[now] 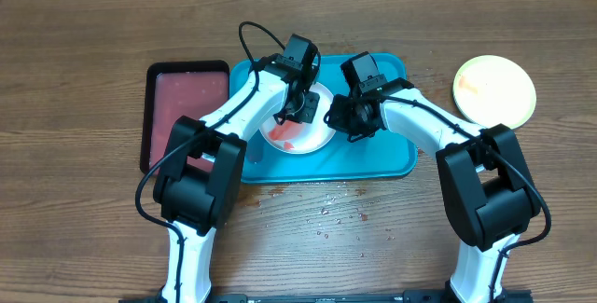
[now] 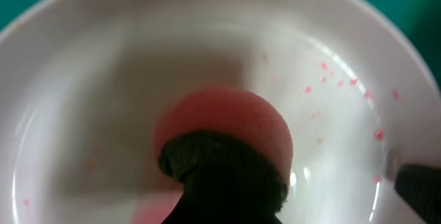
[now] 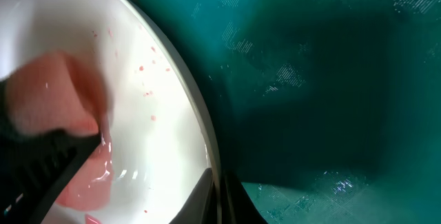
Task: Clean dirty plates on tray and stack at the side
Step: 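Scrub the white plate with the sponge while right gripper holds rim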
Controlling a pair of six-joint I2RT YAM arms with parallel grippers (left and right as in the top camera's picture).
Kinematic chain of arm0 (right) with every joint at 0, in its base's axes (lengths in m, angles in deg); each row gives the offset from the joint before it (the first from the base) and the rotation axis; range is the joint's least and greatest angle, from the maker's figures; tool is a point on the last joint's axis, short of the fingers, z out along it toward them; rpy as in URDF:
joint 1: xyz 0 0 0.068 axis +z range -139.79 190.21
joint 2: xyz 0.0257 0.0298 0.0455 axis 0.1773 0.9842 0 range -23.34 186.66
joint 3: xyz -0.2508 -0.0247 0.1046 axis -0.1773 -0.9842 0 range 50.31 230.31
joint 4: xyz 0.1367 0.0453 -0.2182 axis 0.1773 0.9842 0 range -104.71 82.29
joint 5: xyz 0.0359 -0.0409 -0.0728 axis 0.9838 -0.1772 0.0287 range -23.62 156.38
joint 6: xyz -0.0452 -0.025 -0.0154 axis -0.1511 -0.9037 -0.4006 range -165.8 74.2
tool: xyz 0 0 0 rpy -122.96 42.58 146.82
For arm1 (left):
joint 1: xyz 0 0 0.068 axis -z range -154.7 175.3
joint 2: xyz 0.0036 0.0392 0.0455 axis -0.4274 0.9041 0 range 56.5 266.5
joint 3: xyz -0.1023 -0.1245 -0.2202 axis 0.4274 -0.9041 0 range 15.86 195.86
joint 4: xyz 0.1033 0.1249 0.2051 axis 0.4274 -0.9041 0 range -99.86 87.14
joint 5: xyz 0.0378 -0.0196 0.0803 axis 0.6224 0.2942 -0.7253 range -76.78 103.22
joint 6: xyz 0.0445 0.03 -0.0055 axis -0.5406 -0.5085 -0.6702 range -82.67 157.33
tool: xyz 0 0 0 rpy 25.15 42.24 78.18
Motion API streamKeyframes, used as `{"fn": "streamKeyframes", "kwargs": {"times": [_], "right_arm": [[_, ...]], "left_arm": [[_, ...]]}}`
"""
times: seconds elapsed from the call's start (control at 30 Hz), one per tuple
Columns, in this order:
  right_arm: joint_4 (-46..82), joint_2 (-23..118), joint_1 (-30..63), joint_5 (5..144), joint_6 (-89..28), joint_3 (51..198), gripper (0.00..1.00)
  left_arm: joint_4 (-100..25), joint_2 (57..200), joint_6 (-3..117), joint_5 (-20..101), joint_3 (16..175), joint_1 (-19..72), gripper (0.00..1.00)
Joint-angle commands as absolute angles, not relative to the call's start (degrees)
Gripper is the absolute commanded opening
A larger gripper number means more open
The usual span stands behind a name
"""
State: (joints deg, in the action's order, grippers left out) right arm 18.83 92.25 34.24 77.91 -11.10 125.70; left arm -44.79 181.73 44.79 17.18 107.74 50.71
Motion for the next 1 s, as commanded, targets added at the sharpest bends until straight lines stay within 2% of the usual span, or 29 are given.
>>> {"fn": "streamKeyframes", "kwargs": {"times": [0.0, 0.2, 0.43, 0.57, 0.7, 0.97], "right_arm": [[19.12, 92.10, 34.26, 78.04, -11.72, 125.59, 0.04], [19.20, 92.10, 34.26, 78.04, -11.72, 125.59, 0.04], [18.96, 92.10, 34.26, 77.99, -11.72, 125.59, 0.04], [18.99, 92.10, 34.26, 78.01, -11.69, 125.59, 0.04], [19.01, 92.10, 34.26, 78.04, -11.69, 125.59, 0.04], [19.01, 92.10, 34.26, 78.01, -11.69, 125.59, 0.04]], "left_arm": [[-44.23, 187.26, 44.90, 18.45, 106.03, 50.86, 0.04], [-44.88, 187.26, 44.99, 19.04, 106.14, 50.86, 0.04], [-57.17, 187.26, 38.10, 18.71, 106.14, 51.34, 0.04], [-60.29, 187.26, 37.58, 13.51, 106.14, 51.85, 0.04], [-57.60, 187.26, 41.47, 9.78, 106.14, 51.96, 0.04], [-45.54, 187.37, 45.95, 17.34, 106.12, 51.96, 0.04]]}}
